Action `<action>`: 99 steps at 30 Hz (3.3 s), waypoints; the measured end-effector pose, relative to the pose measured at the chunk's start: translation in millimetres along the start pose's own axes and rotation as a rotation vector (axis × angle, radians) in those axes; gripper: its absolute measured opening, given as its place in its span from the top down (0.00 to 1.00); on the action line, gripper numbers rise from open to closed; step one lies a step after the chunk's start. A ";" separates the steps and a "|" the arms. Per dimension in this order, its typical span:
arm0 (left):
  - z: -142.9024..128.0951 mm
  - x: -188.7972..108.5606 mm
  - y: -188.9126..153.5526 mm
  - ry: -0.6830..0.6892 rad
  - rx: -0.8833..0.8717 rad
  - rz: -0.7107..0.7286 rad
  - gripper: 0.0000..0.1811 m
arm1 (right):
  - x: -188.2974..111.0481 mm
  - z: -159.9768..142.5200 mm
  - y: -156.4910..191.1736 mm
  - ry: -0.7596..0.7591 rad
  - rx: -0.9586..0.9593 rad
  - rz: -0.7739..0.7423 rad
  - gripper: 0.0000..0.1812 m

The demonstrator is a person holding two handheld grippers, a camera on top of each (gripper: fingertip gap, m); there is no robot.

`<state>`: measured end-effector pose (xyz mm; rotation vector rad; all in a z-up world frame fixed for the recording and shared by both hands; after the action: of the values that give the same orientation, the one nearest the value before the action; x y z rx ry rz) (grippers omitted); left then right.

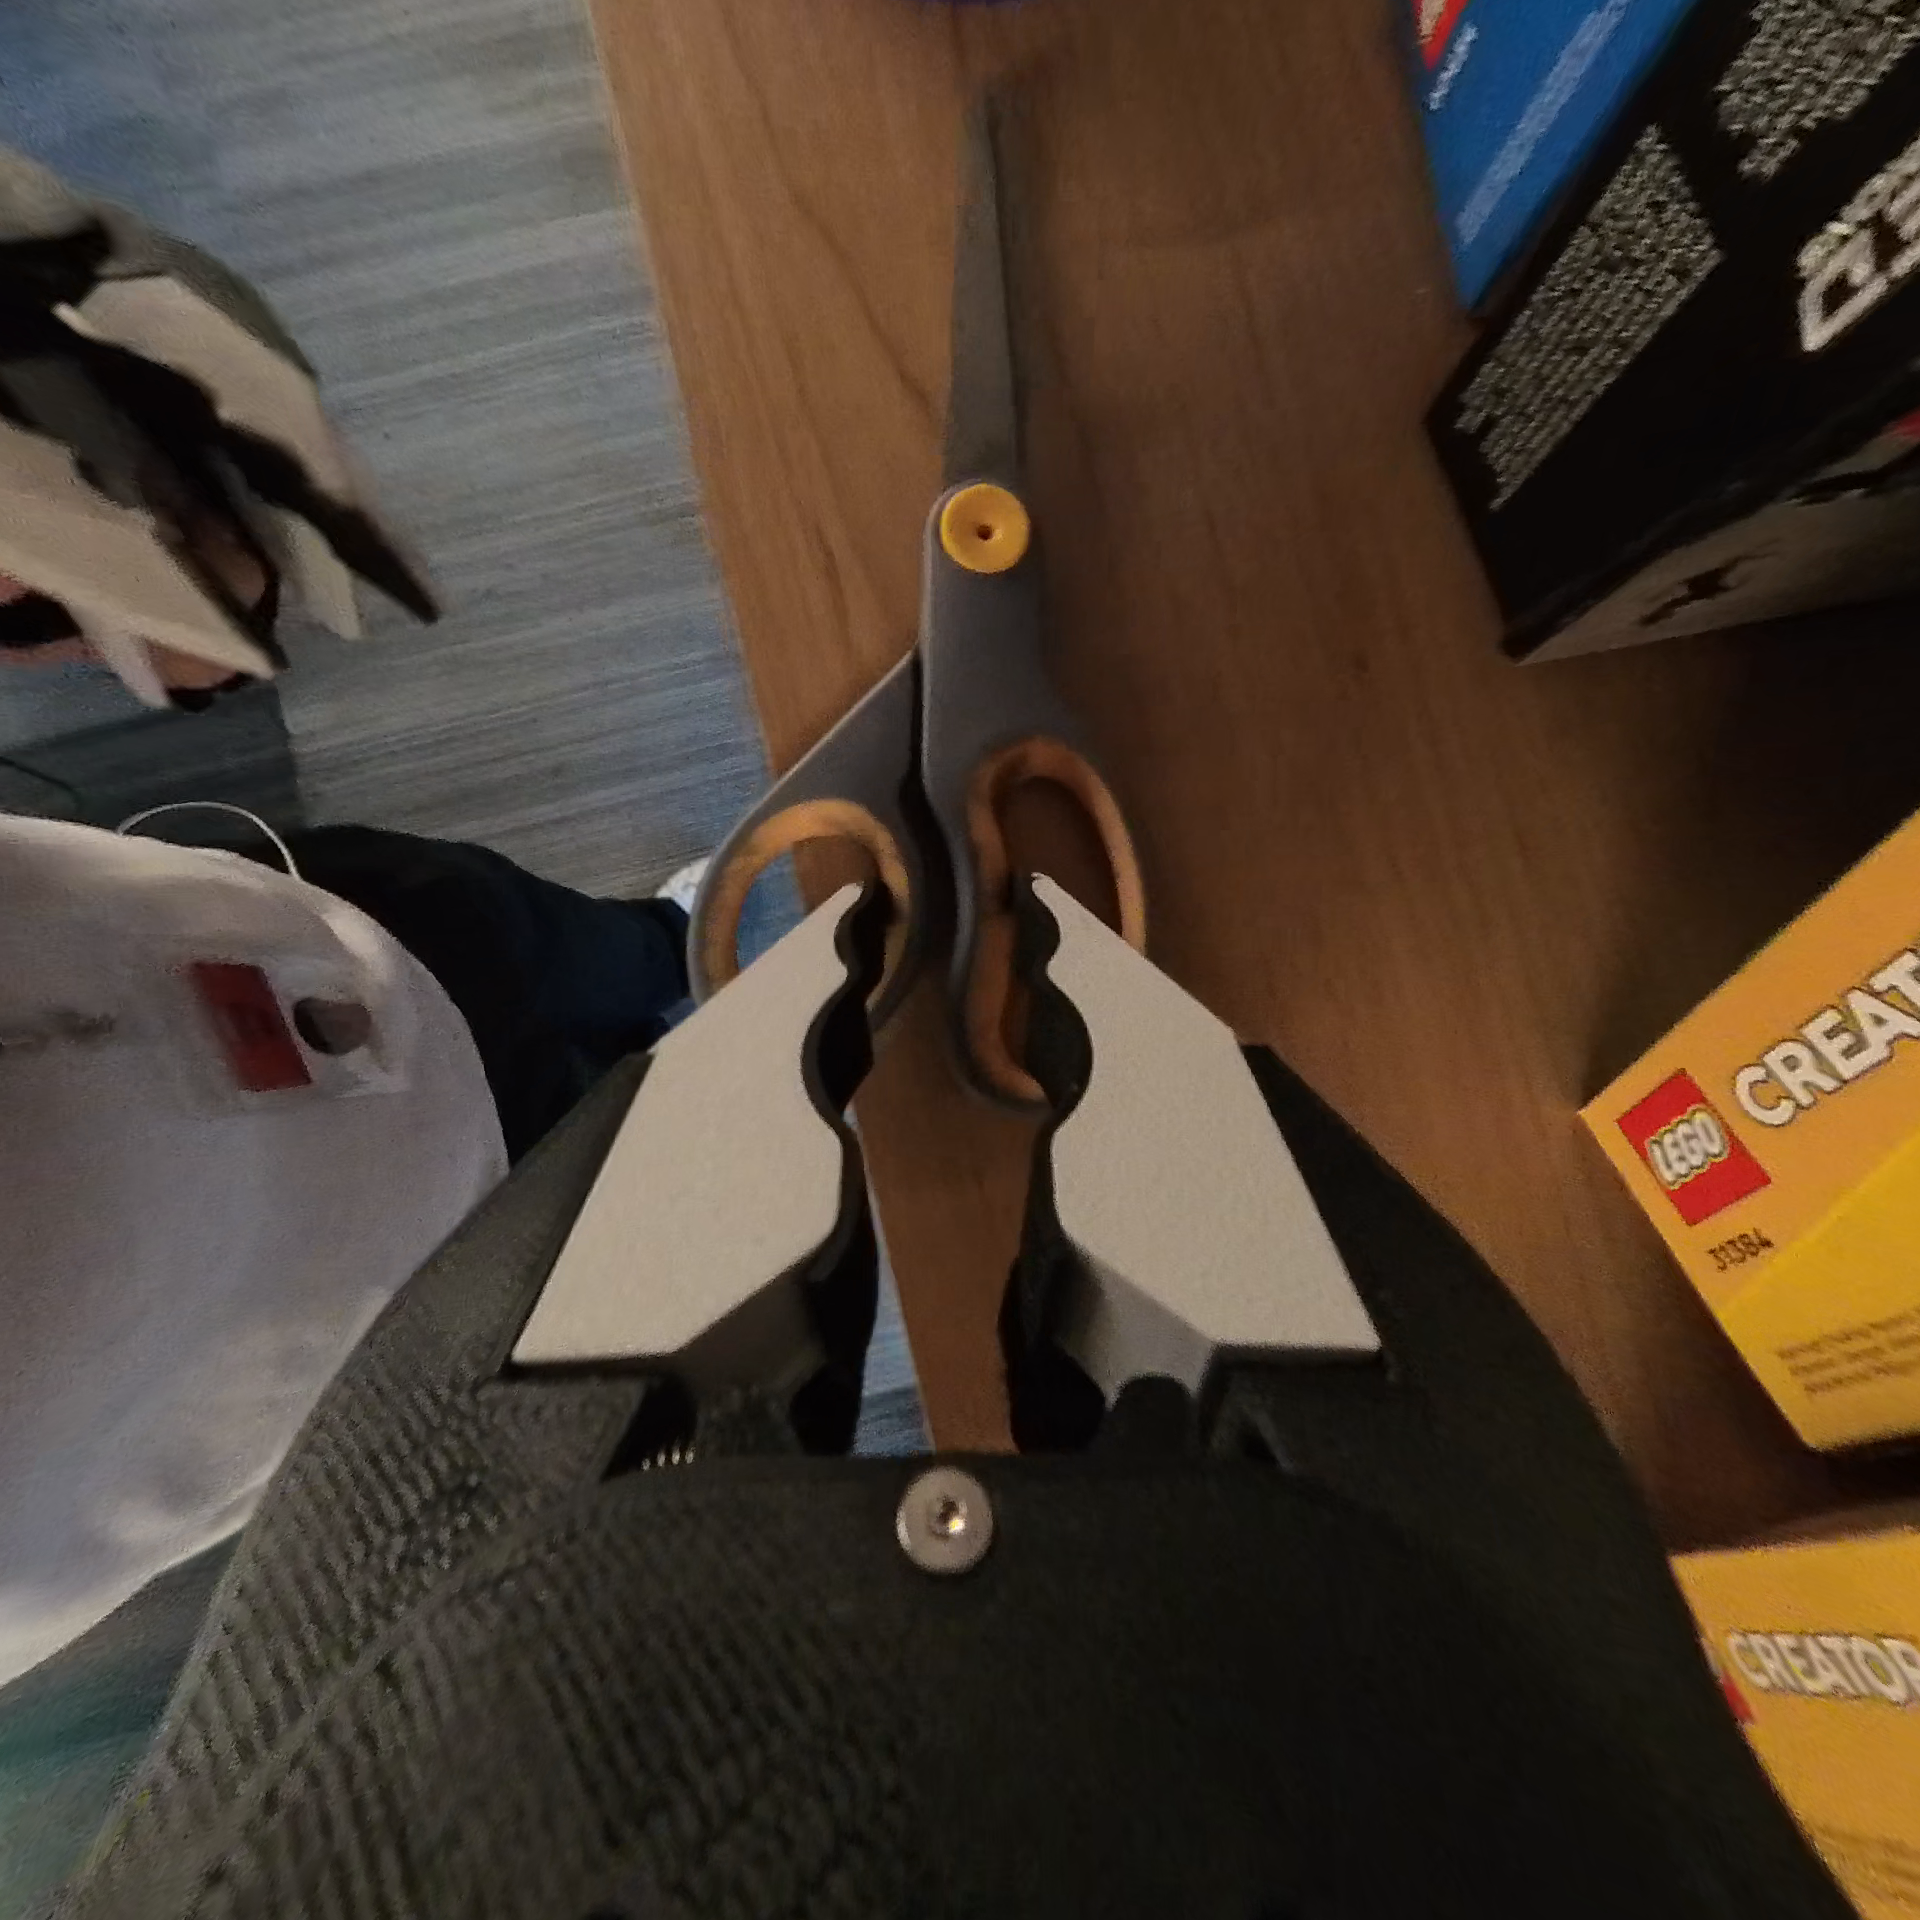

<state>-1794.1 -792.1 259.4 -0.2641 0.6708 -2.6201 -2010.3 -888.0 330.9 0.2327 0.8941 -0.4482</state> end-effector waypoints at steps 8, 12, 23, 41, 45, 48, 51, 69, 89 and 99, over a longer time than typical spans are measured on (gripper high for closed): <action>0.0 28.8 27.5 -0.131 -0.373 0.017 0.80 | -1.3 -2.1 39.2 -0.012 -0.142 -0.039 0.88; -2.5 49.1 33.8 -0.146 -0.489 -0.050 0.80 | 0.7 -3.2 54.2 -0.043 -0.188 0.007 0.88; -5.4 22.1 17.8 -0.090 -0.473 0.005 0.93 | 56.2 -16.5 113.0 -0.118 -0.227 -0.069 0.76; 43.0 -47.6 -4.4 -0.061 -0.253 0.257 0.87 | 115.5 35.0 158.4 -0.526 -0.192 -0.113 0.89; 61.6 -61.4 -13.1 -0.054 -0.096 0.166 0.80 | 105.9 35.2 165.3 -0.578 -0.124 0.268 0.90; 70.4 -74.6 -17.6 -0.090 0.095 0.090 0.71 | 103.8 31.6 167.2 -0.554 -0.020 0.573 0.90; 64.5 -71.3 -17.3 -0.033 0.102 -0.129 0.74 | 101.0 25.4 169.7 -0.495 0.016 0.846 0.90; 33.7 -42.7 -7.3 -0.090 -0.081 -0.240 0.92 | 113.0 -4.4 174.8 -0.655 0.312 1.255 0.83; 81.9 -123.2 35.1 -0.233 0.068 0.063 0.77 | 95.6 -0.9 160.9 -0.675 0.337 1.147 0.74; 135.7 -76.9 65.1 0.042 0.308 0.477 0.73 | 91.4 -3.3 158.8 -0.589 0.236 0.842 0.74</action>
<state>-1664.4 -866.1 338.6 0.0432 0.2870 -2.2264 -1888.6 -771.9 258.1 0.6229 0.1134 0.1736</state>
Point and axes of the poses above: each gripper's, where its closed fingertips meet, x out along the fingers, z out of its top, y = z × x across the jaws, the point moved 9 cm from there along -x, back along the fingers, and after that the axes turned 2 degrees about x, right-handed, at the moved point
